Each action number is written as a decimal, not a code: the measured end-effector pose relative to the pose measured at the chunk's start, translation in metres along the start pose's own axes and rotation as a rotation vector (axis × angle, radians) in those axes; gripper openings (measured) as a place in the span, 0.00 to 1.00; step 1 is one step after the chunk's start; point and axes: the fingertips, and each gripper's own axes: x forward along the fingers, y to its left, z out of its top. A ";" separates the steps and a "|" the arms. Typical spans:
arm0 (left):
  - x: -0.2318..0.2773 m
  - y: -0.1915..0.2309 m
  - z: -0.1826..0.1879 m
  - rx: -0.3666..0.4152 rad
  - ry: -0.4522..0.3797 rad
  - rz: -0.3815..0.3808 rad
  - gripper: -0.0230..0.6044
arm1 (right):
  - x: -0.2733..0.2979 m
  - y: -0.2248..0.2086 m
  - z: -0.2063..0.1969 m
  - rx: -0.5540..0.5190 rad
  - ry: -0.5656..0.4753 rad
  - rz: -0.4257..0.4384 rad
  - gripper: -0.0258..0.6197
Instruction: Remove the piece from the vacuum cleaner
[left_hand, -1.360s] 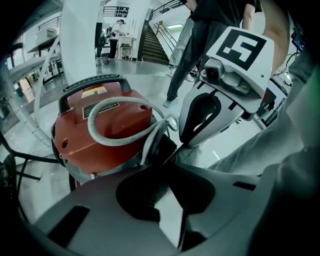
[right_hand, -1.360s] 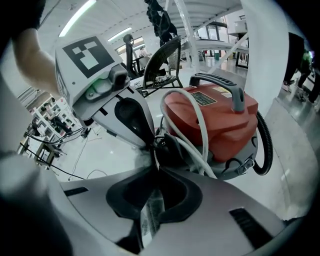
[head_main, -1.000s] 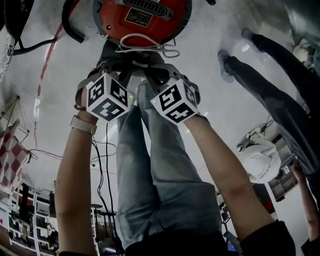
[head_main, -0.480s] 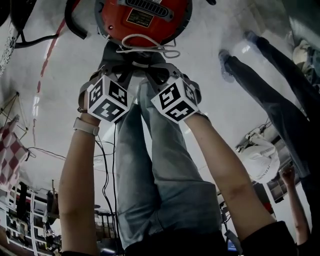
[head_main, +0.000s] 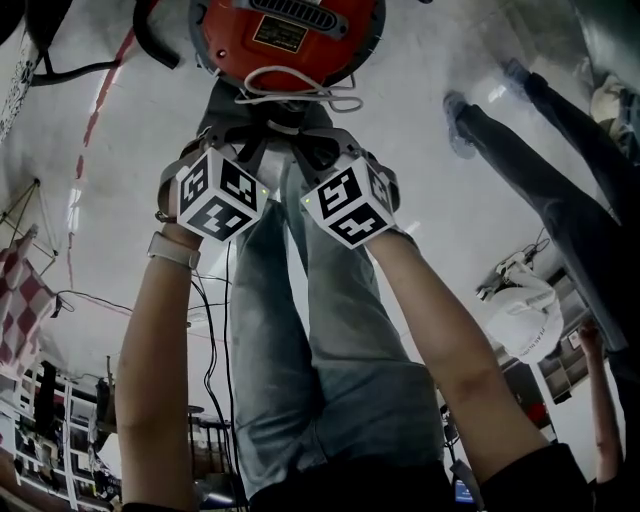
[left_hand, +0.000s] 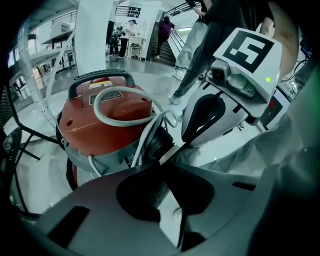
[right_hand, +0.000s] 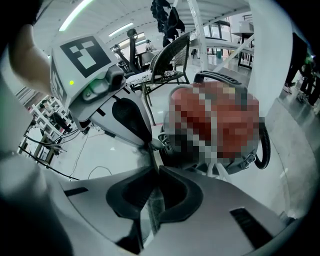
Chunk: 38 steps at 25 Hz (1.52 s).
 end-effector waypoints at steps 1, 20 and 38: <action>0.000 -0.001 -0.001 -0.003 0.001 0.000 0.12 | 0.000 0.002 -0.001 -0.001 -0.002 -0.003 0.12; -0.015 -0.030 -0.032 -0.082 -0.007 -0.055 0.06 | 0.002 0.019 -0.007 -0.040 -0.001 -0.044 0.12; -0.026 -0.012 -0.041 0.073 0.029 0.031 0.07 | 0.006 0.044 -0.006 -0.178 0.064 0.015 0.10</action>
